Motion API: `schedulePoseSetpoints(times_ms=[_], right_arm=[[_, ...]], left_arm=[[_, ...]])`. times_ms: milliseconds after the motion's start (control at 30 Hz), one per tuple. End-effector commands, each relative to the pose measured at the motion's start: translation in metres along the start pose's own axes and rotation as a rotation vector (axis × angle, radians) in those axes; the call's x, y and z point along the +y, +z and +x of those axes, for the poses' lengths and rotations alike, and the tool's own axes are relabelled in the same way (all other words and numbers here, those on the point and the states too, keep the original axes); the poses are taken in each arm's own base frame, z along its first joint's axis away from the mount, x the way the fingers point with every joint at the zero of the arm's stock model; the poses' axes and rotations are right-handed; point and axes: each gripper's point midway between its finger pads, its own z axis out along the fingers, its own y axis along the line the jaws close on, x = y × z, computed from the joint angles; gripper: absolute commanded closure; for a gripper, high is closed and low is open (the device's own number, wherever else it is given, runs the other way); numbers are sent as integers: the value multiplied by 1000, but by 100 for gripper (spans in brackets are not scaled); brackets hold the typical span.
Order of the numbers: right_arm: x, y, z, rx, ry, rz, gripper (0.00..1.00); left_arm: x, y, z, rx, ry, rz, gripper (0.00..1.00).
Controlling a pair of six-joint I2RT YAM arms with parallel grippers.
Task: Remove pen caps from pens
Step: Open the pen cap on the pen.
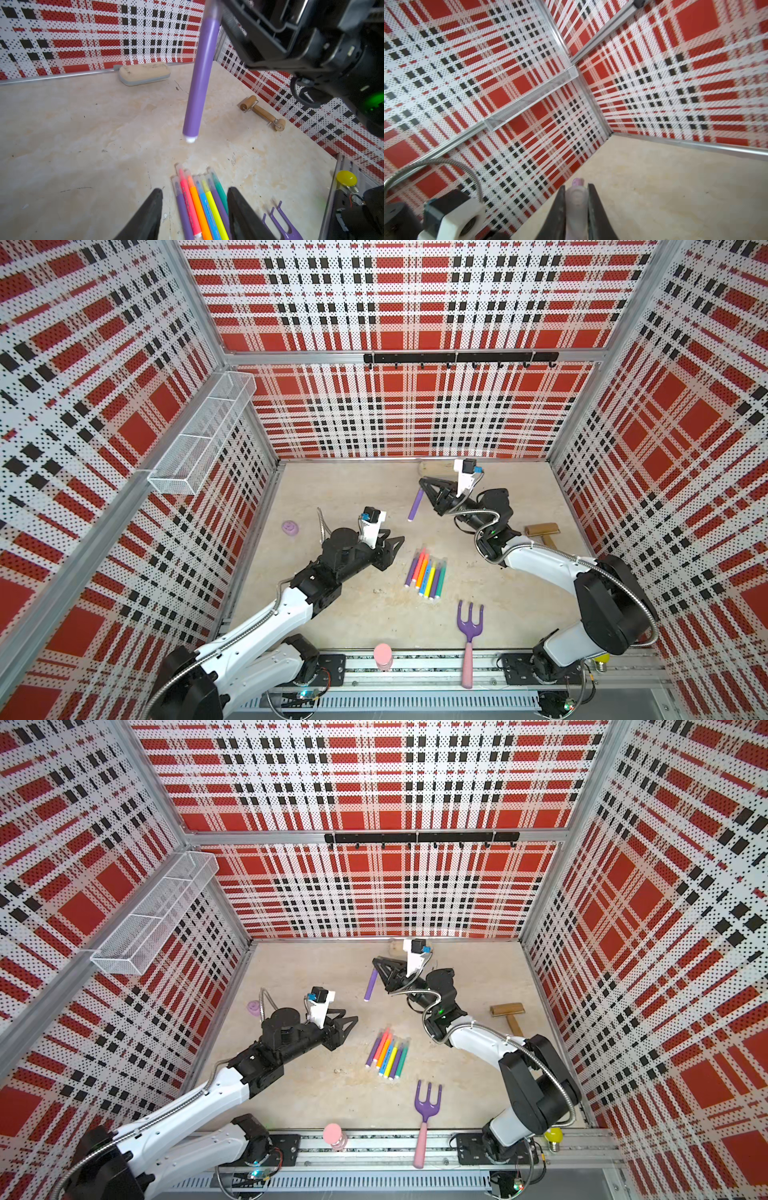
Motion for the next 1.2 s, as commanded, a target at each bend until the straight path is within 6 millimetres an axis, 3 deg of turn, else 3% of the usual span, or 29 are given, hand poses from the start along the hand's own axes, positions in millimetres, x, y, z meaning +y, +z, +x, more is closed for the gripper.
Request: schedulePoseSetpoints(times_ms=[0,233,300,367,467,567,733,900,1167], right_arm=[[31,6,-6,10,-14,-99,100],[49,10,10,53,-15,-141,100],[49,10,13,58,-22,-136,100],[49,12,17,68,-44,-114,100],[51,12,17,70,-51,-115,100],[52,13,16,71,-50,-117,100],[54,12,13,64,-42,-132,100],[43,6,-13,10,-39,-109,100],[42,-6,-69,-116,-102,-69,100]], left_arm=[[-6,3,-31,-77,68,20,46],[-14,17,-36,-65,75,71,51],[-13,20,-34,-57,67,65,63],[-12,20,-34,-61,60,63,83],[-11,21,-33,-58,59,60,94],[-11,22,-30,-50,56,66,100],[-11,26,-23,-29,52,73,100],[-22,31,-1,34,78,104,100],[-6,38,46,200,37,24,100]])
